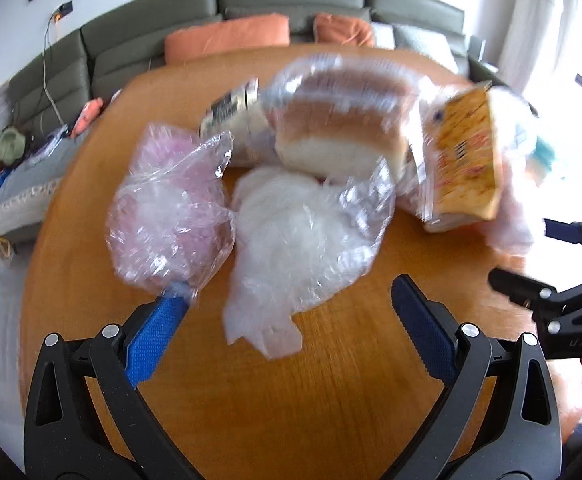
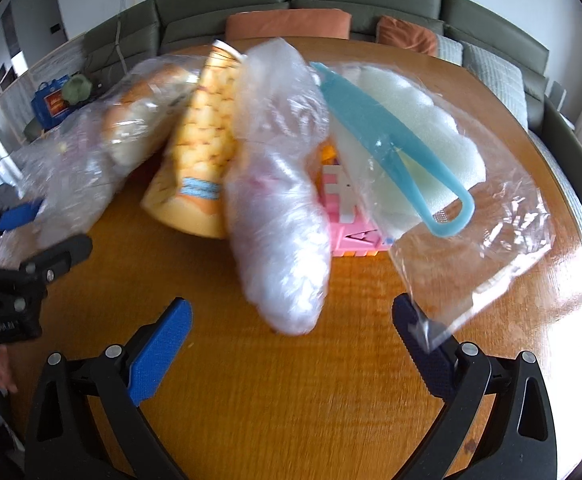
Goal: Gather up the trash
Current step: 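Grasp the pink-filled plastic bag with the left tool while the right tool grasps the bagged bread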
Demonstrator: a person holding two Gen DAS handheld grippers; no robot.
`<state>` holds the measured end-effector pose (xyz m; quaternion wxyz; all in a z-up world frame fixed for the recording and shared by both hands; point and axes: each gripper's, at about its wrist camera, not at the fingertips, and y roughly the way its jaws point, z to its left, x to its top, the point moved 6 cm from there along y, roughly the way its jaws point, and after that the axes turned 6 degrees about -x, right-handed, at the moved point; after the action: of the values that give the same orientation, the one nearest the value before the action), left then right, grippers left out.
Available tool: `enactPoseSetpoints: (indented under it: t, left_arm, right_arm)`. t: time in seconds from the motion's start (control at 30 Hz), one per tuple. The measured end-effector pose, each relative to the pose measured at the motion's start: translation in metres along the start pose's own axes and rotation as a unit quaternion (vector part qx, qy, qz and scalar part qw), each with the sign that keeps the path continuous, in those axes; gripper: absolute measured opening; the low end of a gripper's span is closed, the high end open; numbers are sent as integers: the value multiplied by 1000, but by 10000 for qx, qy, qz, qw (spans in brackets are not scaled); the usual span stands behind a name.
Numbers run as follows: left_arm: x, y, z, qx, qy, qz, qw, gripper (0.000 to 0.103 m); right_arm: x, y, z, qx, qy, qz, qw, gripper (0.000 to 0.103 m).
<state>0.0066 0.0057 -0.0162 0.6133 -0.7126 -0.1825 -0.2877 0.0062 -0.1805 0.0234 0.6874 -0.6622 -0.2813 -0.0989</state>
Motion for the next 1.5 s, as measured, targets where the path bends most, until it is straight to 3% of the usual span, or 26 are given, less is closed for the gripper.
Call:
enactPoseSetpoints:
  t: [0.2,0.53,0.73,1.0,1.03,1.07,1.17,1.5]
  left_arm:
    - [13,-19,33,37,-668,-255,9974,97]
    - [29,-36,92,231,-1522,-129,9880,97]
    - [39,-36,94,360,-1401,52,9895,97]
    - [43,-36,102,329,-1528,76,9877,97]
    - [44,-36,103,336,-1538,84,9875,97]
    - [47,-34,105,326,-1563,92,9871,97]
    - [57,-27,106,246,-1567,159,9872,97]
    - [76,30,103,125,-1136,674,9912,97]
  right_arm:
    - [5,-47,21,508,-206,-101,9984,100]
    - [80,-85,71,853,-1090,-784,9873,96]
    - [132,-50,99,729,-1722,-688,9799,96]
    - [144,4,120,531,-2544,-117,9656,96]
    - [143,11,120,502,-2571,12,9651,94]
    - [142,18,120,524,-2589,181,9643,75]
    - [144,20,116,685,-2325,276,9698,66]
    - [161,-8,87,864,-1212,-167,9887,64]
